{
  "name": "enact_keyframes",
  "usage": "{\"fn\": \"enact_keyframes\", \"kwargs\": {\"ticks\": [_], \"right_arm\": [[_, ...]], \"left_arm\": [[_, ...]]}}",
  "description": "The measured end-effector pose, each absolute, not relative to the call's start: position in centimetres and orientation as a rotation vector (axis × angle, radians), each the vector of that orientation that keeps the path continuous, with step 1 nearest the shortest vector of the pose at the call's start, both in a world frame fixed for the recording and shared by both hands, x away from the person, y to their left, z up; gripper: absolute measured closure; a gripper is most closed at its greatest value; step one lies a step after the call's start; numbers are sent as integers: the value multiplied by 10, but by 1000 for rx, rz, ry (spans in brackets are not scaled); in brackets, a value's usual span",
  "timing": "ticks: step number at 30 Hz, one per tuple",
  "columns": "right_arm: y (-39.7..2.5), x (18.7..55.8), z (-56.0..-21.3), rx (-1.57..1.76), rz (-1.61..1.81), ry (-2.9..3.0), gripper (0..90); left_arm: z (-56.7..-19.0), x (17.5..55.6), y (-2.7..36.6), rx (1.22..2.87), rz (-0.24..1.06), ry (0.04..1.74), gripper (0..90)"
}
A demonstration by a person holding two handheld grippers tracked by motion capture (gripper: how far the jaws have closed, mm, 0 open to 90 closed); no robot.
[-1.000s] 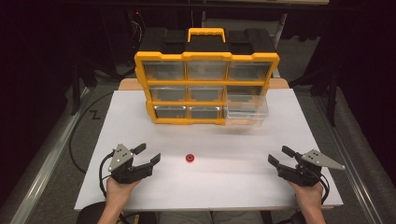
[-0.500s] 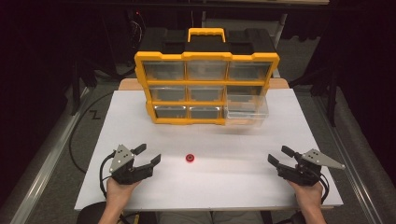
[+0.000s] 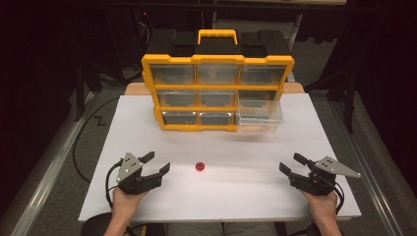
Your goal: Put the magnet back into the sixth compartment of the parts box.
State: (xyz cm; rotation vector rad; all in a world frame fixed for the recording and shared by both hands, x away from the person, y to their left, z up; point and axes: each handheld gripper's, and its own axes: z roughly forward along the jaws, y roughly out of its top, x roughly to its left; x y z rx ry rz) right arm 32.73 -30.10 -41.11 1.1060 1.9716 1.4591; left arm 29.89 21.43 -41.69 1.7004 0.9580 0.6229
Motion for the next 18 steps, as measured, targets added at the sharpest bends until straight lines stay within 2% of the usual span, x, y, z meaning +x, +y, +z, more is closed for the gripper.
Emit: {"fn": "enact_keyframes", "kwargs": {"ticks": [18], "right_arm": [[-290,333,-409,1074,1473,1988,306]], "left_arm": [[-417,299,214,1710,627,955,312]]}}
